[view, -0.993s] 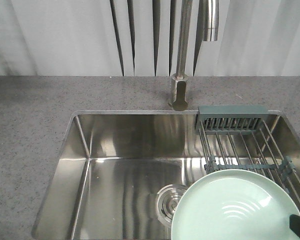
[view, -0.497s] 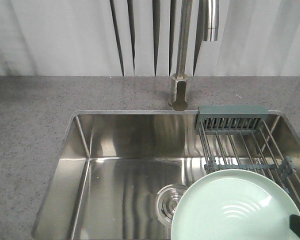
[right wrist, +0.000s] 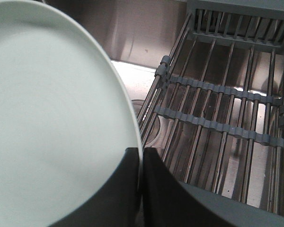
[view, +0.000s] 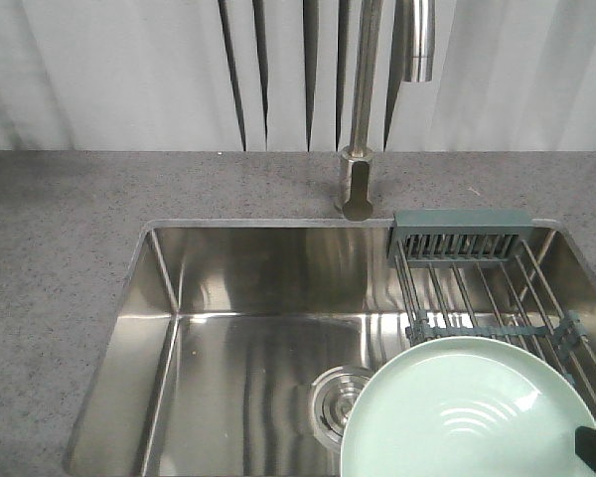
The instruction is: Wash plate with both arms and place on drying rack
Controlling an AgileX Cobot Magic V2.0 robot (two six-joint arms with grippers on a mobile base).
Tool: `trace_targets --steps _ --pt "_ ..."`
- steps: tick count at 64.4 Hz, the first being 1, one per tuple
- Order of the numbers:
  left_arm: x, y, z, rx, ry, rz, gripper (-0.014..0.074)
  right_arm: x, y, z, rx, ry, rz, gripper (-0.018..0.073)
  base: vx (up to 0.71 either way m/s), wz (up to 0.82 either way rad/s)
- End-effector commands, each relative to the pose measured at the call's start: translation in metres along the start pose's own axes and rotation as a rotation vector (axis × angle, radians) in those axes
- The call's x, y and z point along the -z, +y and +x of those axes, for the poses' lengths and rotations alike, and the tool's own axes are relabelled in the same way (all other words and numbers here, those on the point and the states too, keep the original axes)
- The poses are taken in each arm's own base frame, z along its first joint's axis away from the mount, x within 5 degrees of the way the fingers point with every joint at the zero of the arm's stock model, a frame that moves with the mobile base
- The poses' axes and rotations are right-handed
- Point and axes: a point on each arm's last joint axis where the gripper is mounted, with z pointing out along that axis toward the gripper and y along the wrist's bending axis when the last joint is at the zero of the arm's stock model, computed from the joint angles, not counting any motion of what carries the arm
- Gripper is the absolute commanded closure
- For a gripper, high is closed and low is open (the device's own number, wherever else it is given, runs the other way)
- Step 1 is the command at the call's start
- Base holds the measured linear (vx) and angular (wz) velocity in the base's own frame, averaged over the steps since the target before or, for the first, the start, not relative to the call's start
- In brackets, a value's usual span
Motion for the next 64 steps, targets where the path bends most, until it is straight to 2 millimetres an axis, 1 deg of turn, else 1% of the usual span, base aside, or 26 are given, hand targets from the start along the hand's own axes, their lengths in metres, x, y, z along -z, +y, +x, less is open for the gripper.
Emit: trace_targets --steps 1,5,8,17,24,28,30,33,37,42,51,55,61,64 --pt "0.001 -0.002 -0.004 0.234 -0.054 0.071 0.0602 0.005 0.0 -0.014 -0.003 -0.09 0.003 0.0568 0.0 0.0" --pt "0.001 -0.005 -0.006 0.325 -0.058 0.087 0.0602 0.005 0.0 -0.014 -0.003 -0.09 0.003 0.0568 0.0 0.0" --pt "0.002 -0.01 -0.007 0.343 -0.058 0.101 0.0602 0.005 0.0 -0.014 -0.003 -0.09 0.003 0.0568 0.0 0.0" --pt "0.01 -0.042 -0.016 0.334 -0.058 0.193 0.0602 0.005 0.0 -0.014 -0.003 -0.09 0.003 0.0568 0.0 0.0" --pt "0.023 -0.077 -0.027 0.26 -0.086 0.302 0.0602 0.005 0.0 -0.014 -0.003 -0.09 0.003 0.0568 0.0 0.0" --pt "0.03 -0.098 -0.034 0.187 -0.109 0.355 0.0602 0.005 0.0 -0.014 -0.003 -0.09 0.003 0.0568 0.0 0.0" --pt "0.032 -0.104 -0.036 0.15 -0.116 0.362 0.0602 0.005 0.0 -0.014 -0.003 -0.09 0.003 0.0568 0.0 0.0" --pt "0.035 -0.119 -0.04 0.108 -0.124 0.385 0.0602 0.005 0.0 -0.014 -0.003 -0.09 0.003 0.0568 0.0 0.0" --pt "0.034 -0.134 -0.044 0.037 -0.123 0.382 0.0602 0.005 0.0 -0.014 -0.003 -0.09 0.003 0.0568 0.0 0.0" --pt "0.029 -0.153 -0.046 -0.067 -0.086 0.353 0.0602 0.005 0.0 -0.014 -0.003 -0.09 0.003 0.0568 0.0 0.0" --pt "0.002 -0.175 -0.045 -0.184 0.051 0.256 0.0602 0.005 0.0 -0.014 -0.003 -0.09 0.003 0.0568 0.0 0.0" --pt "-0.015 -0.181 -0.043 -0.209 0.122 0.217 0.0602 0.005 0.0 -0.014 -0.003 -0.09 0.003 0.0568 0.0 0.0" --pt "-0.039 -0.188 -0.039 -0.295 0.219 0.201 0.0602 0.005 0.0 -0.014 -0.003 -0.09 0.003 0.0568 0.0 0.0" --pt "-0.053 -0.189 -0.036 -0.288 0.273 0.199 0.0602 0.005 0.0 -0.014 -0.003 -0.09 0.003 0.0568 0.0 0.0"
